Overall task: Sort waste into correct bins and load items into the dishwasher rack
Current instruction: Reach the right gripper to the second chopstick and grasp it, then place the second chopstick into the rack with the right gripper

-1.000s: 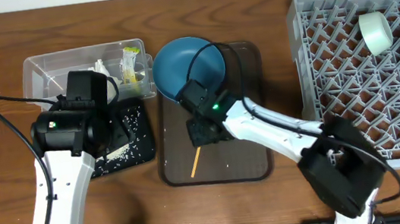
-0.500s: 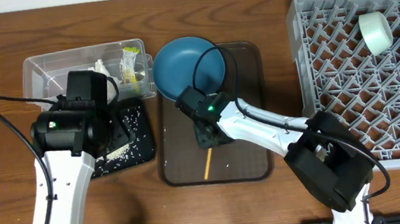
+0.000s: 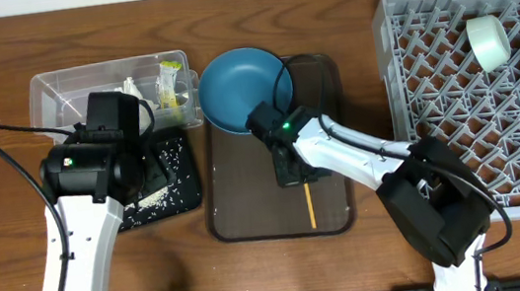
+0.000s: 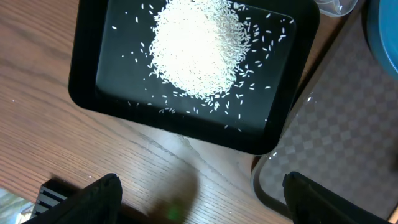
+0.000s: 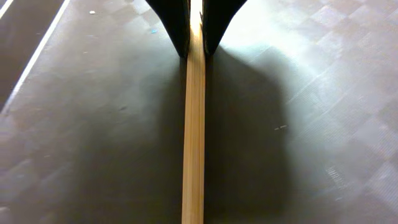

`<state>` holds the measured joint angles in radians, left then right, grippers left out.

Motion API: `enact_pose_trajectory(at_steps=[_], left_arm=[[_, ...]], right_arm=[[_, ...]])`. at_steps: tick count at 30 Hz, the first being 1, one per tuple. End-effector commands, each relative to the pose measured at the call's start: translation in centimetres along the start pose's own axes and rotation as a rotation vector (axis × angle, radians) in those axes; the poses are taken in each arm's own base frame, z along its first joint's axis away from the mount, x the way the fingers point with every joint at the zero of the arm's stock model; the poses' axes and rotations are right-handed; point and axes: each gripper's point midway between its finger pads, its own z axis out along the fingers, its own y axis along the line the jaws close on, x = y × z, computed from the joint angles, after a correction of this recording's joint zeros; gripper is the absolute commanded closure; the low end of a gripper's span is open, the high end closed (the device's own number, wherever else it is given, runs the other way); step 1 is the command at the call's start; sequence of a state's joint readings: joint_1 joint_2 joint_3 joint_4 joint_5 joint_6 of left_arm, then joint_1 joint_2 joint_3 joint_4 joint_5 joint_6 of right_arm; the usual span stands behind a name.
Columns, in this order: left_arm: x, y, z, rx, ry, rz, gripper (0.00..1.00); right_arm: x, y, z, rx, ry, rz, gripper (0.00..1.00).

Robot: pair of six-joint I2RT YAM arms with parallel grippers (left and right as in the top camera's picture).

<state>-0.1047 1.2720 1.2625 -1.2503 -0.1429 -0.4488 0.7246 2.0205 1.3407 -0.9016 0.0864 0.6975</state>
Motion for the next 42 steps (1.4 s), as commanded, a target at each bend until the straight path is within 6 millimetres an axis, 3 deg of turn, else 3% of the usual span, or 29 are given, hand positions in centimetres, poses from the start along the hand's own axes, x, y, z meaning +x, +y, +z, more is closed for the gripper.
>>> enact_pose_trajectory(at_steps=[1, 5, 11, 16, 20, 26, 29, 37, 42], left_arm=[[-0.2, 0.5, 0.1, -0.023, -0.008, -0.014, 0.14], [-0.2, 0.5, 0.1, -0.023, -0.008, -0.014, 0.14], [-0.2, 0.5, 0.1, -0.023, -0.008, -0.014, 0.14], [-0.2, 0.5, 0.1, -0.023, -0.008, -0.014, 0.14], [-0.3, 0.4, 0.1, -0.021, -0.011, -0.015, 0.14], [-0.3, 0.4, 0.1, -0.021, -0.011, -0.015, 0.14], [-0.3, 0.4, 0.1, -0.021, -0.011, -0.015, 0.14], [-0.3, 0.4, 0.1, -0.021, -0.011, -0.015, 0.14], [-0.3, 0.4, 0.1, -0.021, -0.011, -0.015, 0.14]], right_arm=[[-0.3, -2.4, 1.3, 0.066, 0.023, 0.026, 0.99], [-1.4, -3.4, -0.7, 0.038, -0.009, 0.011, 0.99], [-4.3, -6.3, -7.6, -0.050, -0.169, -0.037, 0.99], [-5.6, -11.9, -13.7, -0.071, -0.310, -0.043, 1.00], [-5.5, -17.5, -16.3, -0.032, -0.366, -0.029, 0.99], [-4.5, -23.7, -15.0, 0.032, -0.279, 0.043, 0.99], [-4.5, -25.2, -13.7, 0.031, -0.231, 0.072, 0.99], [-4.6, -23.1, -9.2, -0.106, -0.086, 0.035, 0.99], [-4.7, -22.3, -8.0, -0.131, -0.049, 0.018, 0.99]])
